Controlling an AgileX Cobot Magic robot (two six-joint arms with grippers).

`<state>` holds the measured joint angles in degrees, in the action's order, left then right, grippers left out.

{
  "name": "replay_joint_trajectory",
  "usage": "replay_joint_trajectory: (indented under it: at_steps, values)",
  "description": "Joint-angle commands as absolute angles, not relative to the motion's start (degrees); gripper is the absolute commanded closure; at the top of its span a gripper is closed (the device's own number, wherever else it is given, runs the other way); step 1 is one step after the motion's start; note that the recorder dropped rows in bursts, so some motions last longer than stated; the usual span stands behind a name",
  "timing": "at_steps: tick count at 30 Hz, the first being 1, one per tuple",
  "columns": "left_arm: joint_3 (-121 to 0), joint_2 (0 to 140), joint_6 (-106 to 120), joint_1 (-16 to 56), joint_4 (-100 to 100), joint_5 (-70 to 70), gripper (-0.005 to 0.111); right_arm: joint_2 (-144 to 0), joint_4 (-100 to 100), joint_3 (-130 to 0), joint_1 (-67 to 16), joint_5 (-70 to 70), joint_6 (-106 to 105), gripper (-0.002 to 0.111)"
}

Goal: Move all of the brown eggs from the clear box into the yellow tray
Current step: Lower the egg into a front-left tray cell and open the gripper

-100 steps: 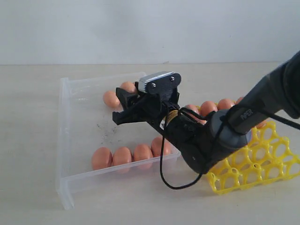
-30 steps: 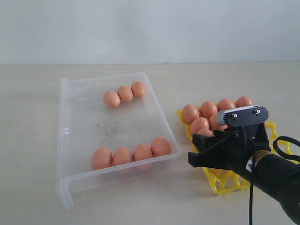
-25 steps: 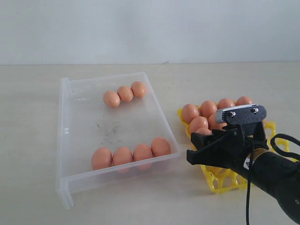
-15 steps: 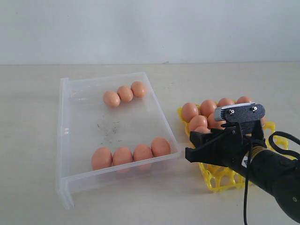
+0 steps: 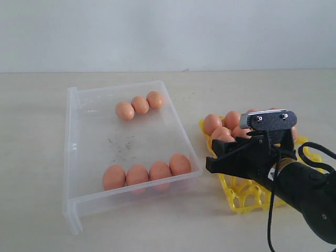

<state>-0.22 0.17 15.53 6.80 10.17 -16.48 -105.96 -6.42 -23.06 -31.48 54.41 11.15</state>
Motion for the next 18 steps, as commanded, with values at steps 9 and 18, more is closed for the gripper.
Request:
replay_joint_trajectory:
  at_steps: [9, 18]
  values:
    - [0.0, 0.0, 15.5, 7.1, 10.1, -16.3, 0.103, -105.8, -5.6, -23.5, -31.0, 50.3, 9.6, 0.058]
    - [0.0, 0.0, 15.5, 7.1, 10.1, -16.3, 0.103, -105.8, -5.6, -23.5, -31.0, 48.9, 10.4, 0.045]
